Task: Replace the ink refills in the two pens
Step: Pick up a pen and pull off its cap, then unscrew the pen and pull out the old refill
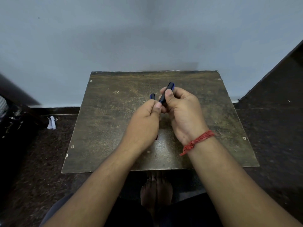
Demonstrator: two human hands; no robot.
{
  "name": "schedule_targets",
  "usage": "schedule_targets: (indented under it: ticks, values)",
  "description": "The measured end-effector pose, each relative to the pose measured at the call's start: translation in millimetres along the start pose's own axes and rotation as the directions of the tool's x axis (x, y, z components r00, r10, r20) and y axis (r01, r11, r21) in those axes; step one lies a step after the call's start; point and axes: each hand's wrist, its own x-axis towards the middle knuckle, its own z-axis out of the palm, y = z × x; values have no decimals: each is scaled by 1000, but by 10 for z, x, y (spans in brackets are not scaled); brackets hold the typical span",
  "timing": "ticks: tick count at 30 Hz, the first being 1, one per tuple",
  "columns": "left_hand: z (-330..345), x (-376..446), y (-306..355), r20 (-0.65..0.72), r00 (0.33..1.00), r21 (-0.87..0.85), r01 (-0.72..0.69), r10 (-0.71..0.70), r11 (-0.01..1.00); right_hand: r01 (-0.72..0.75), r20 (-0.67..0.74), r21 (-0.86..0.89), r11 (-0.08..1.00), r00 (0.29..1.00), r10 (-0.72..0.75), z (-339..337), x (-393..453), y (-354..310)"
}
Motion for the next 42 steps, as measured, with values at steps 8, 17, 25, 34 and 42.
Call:
schedule_targets:
  ticks: [8, 17, 25, 34, 42]
  values:
    - [-5, -21, -40, 49, 998, -37, 46, -44, 998, -50, -130, 317, 947, 987, 96, 62, 97, -129]
    - [-128, -23, -102, -73, 995, -103, 60, -67, 993, 94, -100, -759, 644, 961, -258, -643, 267, -178]
    - [-149, -27, -115, -103, 992, -108, 56, -67, 993, -57, -98, -966, 253, 983, -152, -653, 301, -101]
    - [-125, -45, -99, -91, 993, -83, 73, -80, 994, -85, -91, -996, 39, 977, -195, -648, 257, -192]
    - [-98, -35, -132, -82, 994, -103, 59, -67, 993, 209, 63, -778, 593, 964, -257, -345, 124, -170]
